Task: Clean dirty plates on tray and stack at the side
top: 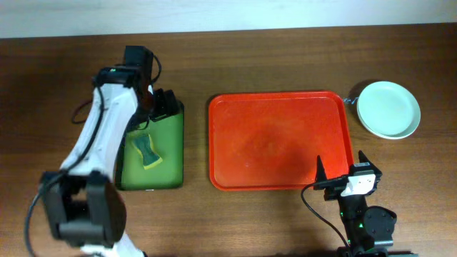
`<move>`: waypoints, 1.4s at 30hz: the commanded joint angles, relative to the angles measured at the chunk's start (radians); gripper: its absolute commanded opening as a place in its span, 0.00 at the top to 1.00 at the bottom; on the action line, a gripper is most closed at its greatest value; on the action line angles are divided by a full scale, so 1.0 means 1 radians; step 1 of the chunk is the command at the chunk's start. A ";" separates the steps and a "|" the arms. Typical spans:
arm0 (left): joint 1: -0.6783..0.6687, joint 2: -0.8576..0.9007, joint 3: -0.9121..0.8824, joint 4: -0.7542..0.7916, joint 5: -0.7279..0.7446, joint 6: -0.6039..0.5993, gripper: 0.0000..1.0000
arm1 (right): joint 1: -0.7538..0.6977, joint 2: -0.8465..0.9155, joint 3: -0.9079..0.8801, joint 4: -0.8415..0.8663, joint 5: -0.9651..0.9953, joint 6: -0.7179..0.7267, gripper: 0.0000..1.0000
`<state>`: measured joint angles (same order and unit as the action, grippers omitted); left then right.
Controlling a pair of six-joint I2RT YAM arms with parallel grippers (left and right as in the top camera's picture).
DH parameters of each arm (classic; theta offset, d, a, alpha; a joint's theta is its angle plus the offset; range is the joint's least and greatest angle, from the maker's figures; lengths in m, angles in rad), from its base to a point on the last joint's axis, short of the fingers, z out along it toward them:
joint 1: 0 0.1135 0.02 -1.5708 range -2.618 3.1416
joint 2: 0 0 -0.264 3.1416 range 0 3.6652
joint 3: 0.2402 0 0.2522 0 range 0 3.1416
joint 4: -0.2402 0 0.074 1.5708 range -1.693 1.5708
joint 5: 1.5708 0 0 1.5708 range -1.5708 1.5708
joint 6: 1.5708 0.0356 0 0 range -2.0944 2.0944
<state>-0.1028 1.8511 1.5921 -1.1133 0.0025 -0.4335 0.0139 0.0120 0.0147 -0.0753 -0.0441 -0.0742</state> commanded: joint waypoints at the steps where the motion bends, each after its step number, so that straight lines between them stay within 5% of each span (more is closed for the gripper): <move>1: -0.009 -0.249 -0.137 0.042 -0.102 0.083 0.01 | 0.006 -0.008 -0.009 -0.003 0.015 0.011 0.02; 3: -0.017 -0.516 -0.453 0.298 -0.080 0.165 0.01 | 0.006 -0.009 -0.009 -0.003 0.015 0.011 0.01; 7: -0.017 -1.086 -0.978 0.707 0.125 0.512 0.01 | 0.006 -0.008 -0.009 -0.002 0.015 0.011 0.02; 10: -0.017 -1.537 -1.201 0.783 0.103 0.518 0.01 | 0.006 -0.008 -0.009 -0.003 0.015 0.011 0.02; 13: -0.011 -1.731 -1.289 0.798 0.103 0.518 0.01 | 0.006 -0.008 -0.009 -0.002 0.015 0.011 0.01; 18: 0.043 -1.818 -1.452 0.971 0.110 0.506 0.01 | 0.006 -0.008 -0.009 -0.002 0.015 0.011 0.02; 21: 0.043 -1.846 -1.568 1.120 0.051 0.347 0.01 | 0.006 -0.008 -0.009 -0.003 0.015 0.011 0.02; 23: 0.047 -1.846 -1.583 1.038 -0.042 0.259 0.01 | 0.006 -0.008 -0.009 -0.002 0.015 0.011 0.02; 29: 0.047 -1.846 -1.583 1.030 -0.059 0.528 0.01 | 0.006 -0.008 -0.009 -0.002 0.015 0.011 0.02; 34: 0.047 -1.846 -1.583 1.030 -0.059 0.537 0.01 | 0.006 -0.008 -0.009 -0.002 0.015 0.011 0.02; 42: 0.095 -1.846 -1.584 1.034 -0.103 0.325 0.01 | 0.006 -0.008 -0.009 -0.003 0.015 0.011 0.02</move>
<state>-0.0257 0.0139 0.0147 -0.0788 -0.0868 -0.0467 0.0143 0.0116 0.0143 -0.0753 -0.0406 -0.0742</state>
